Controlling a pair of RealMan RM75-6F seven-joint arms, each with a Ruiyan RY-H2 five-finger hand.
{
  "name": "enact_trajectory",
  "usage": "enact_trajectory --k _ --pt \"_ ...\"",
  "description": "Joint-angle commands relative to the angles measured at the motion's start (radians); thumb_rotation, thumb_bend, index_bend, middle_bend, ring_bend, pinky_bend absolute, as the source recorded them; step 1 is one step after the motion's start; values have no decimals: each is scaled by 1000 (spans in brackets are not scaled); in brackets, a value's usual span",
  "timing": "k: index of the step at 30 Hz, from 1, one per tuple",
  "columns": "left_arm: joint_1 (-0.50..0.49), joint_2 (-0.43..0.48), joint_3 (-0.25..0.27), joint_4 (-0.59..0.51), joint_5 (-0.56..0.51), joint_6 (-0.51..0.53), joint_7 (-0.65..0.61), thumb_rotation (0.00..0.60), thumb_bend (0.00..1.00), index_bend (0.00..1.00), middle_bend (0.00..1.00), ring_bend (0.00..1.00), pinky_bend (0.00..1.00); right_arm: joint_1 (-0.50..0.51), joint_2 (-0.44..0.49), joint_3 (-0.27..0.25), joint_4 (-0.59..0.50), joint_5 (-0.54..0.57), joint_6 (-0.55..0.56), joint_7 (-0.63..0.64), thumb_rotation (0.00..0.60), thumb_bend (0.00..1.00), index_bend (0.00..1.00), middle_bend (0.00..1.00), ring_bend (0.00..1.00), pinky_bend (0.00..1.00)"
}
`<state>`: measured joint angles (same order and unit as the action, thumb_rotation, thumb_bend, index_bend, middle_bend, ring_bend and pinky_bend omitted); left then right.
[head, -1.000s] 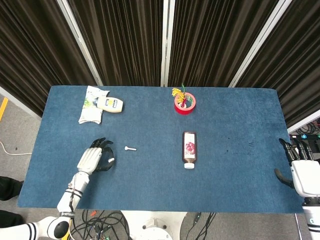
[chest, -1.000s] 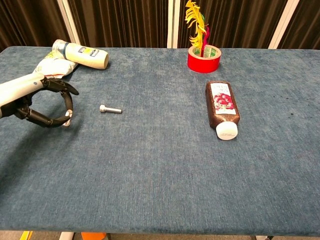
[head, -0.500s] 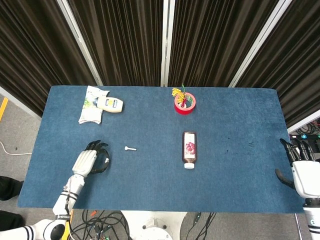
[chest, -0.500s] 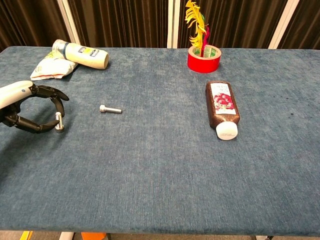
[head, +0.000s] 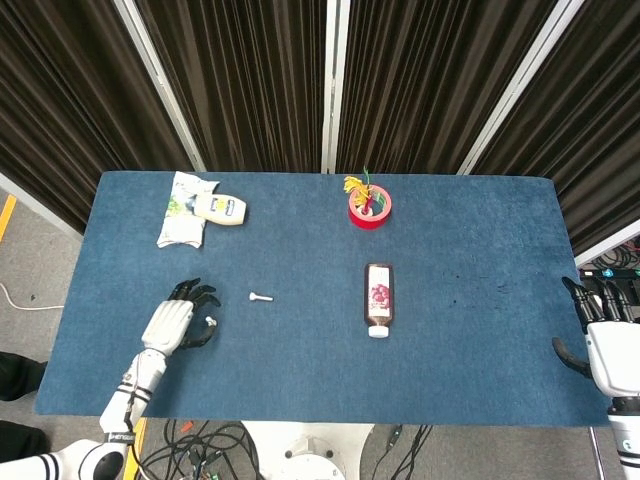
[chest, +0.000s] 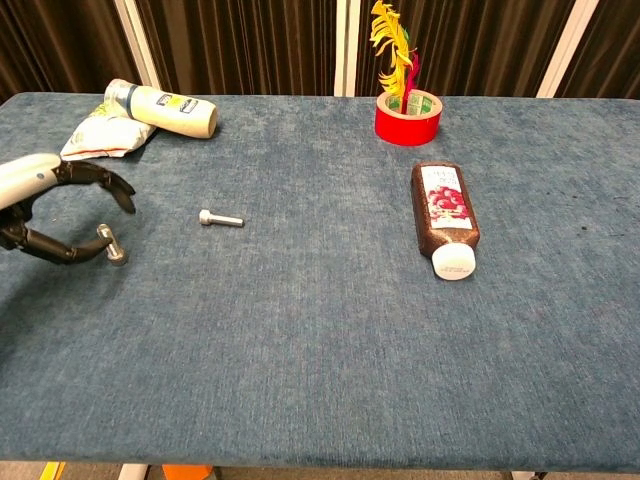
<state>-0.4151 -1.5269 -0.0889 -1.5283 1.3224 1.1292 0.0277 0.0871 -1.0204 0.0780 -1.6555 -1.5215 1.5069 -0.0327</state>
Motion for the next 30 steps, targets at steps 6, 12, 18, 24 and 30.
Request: enact_trajectory --k 6,12,18,24,30 --pt "-140 66 -96 -100 -50 -107 213 600 356 365 176 21 0 0 5 2 -1 -5 5 2 600 177 41 174 17 47" --pt "-294 5 -163 -49 -240 -247 397 600 352 391 176 21 0 0 6 2 2 -5 4 8 600 176 41 174 17 47" --pt "-393 -98 -157 55 -422 -272 553 600 305 430 178 21 0 -5 7 2 10 0 6 18 600 177 41 174 17 47" --pt "-445 -153 -139 110 -574 -257 648 600 287 441 178 21 0 -3 7 3 16 2 1 26 600 176 42 174 17 47" --pt "-467 -179 -129 113 -616 -223 665 600 287 469 179 21 0 -5 7 2 18 3 2 31 600 177 42 174 17 47"
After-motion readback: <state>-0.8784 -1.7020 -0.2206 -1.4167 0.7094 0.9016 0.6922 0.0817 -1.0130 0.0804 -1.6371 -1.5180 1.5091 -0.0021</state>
